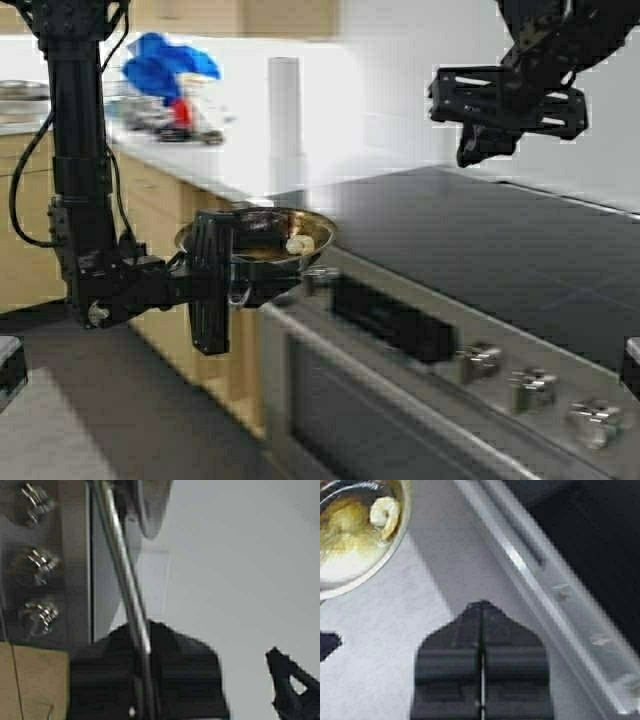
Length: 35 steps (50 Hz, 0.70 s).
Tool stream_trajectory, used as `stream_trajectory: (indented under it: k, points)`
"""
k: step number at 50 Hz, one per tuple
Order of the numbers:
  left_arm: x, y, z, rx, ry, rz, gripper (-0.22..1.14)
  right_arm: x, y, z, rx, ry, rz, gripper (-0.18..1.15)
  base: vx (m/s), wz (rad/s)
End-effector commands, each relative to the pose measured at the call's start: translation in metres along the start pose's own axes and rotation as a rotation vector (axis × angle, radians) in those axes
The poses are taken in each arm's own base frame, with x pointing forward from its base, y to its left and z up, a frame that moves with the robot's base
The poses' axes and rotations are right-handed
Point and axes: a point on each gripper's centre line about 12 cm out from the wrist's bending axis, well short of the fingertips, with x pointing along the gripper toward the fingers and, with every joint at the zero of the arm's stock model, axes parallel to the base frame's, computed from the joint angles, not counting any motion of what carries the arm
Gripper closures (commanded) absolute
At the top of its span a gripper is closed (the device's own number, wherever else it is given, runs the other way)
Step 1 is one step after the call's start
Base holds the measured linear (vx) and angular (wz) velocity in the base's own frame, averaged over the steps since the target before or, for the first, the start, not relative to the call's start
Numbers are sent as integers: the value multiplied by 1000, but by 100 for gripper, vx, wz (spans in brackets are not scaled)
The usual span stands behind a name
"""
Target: Add oil to the pan and cook the shrimp and serve it
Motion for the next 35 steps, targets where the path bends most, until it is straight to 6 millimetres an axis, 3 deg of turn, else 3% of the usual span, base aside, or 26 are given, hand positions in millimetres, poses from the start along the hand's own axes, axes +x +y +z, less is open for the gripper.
stream_trajectory:
  k: [1,12,35]
  points:
    - [8,-28,5,73,-3,-84,88,-4,1,7,7,-15,7,90,-5,44]
    - [-5,-25,-1,56,-15,-43,88,-5,3,1,-4,49,20,90,-5,41]
    - [0,-35,6,85,-29,-74,88,-2,9,21,-45,-2,37,90,-3,46]
